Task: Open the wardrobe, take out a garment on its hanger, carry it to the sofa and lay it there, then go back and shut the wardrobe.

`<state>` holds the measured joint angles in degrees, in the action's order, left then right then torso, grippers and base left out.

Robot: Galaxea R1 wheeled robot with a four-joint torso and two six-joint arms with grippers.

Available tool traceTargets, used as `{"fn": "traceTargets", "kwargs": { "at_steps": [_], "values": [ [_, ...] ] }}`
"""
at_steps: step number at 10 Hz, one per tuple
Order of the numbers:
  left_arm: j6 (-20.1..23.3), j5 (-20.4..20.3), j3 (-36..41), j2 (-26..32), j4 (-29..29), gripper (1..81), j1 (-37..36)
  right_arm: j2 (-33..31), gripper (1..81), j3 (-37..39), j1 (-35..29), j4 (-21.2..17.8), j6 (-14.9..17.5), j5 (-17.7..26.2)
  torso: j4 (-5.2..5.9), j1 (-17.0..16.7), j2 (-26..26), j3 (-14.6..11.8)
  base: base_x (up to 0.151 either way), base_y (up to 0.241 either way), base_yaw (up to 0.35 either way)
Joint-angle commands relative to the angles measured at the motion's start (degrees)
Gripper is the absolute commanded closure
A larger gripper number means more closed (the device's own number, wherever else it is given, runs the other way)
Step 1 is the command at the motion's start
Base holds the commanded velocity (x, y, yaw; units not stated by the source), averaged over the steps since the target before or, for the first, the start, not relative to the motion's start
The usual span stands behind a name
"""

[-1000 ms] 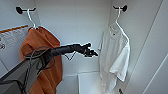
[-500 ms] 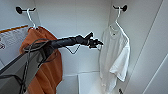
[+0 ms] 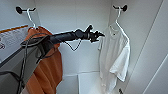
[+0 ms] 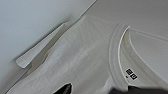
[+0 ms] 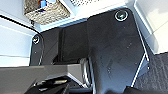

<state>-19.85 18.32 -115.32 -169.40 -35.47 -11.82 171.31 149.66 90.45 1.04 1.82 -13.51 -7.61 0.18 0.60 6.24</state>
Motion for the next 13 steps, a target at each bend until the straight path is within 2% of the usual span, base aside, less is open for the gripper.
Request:
{"fn": "traceTargets", "kwargs": {
  "at_steps": [1, 4, 5, 7, 8, 9, 13],
  "values": [
    [-0.37, -3.64, -0.43, -0.15, -5.73, 1.0, -13.35, 0.37, 1.0, -0.17, -1.63, 0.11, -0.23, 2.7, 0.0, 0.0, 0.0, 0.0, 0.0, 0.0, 0.0],
    [-0.37, -7.16, -0.61, -1.38, -10.58, 1.0, -14.49, 0.98, 1.0, -0.17, -1.81, 0.11, -0.41, 2.7, 0.0, 0.0, 0.0, 0.0, 0.0, 0.0, 0.0],
    [-0.37, -7.25, -0.61, -1.82, -10.84, 1.0, -15.2, 0.99, 1.0, -0.17, -1.72, 0.02, -0.41, 2.7, -1.87, 0.0, 0.0, 0.0, 0.0, 0.0, 0.0],
    [-0.37, -7.25, -0.26, -2.61, -11.2, 1.0, -15.9, 1.16, 1.0, -0.17, -1.72, -0.25, -0.41, 2.7, -3.58, 0.0, 0.0, 0.0, 0.0, 0.0, 0.0],
    [-0.37, -7.25, -0.26, -3.05, -11.2, 1.0, -15.99, 1.25, 1.0, -0.17, -1.72, -0.25, -0.41, 2.7, -2.07, 0.0, 0.0, 0.0, 0.0, 0.0, 0.0],
    [-0.37, -7.25, -0.34, -3.4, -11.2, 1.0, -15.99, 1.34, 1.0, -0.17, -1.72, -0.16, -0.41, 2.7, -2.9, 0.02, 0.0, 0.0, 0.0, 0.0, 0.0],
    [-0.02, -7.6, -3.85, -7.88, -9.71, 1.0, -17.31, 1.42, 1.0, -0.08, -1.63, -0.16, -0.41, 2.7, -3.11, 0.02, 0.0, 0.0, 0.0, 0.0, 0.0]
  ]
}}
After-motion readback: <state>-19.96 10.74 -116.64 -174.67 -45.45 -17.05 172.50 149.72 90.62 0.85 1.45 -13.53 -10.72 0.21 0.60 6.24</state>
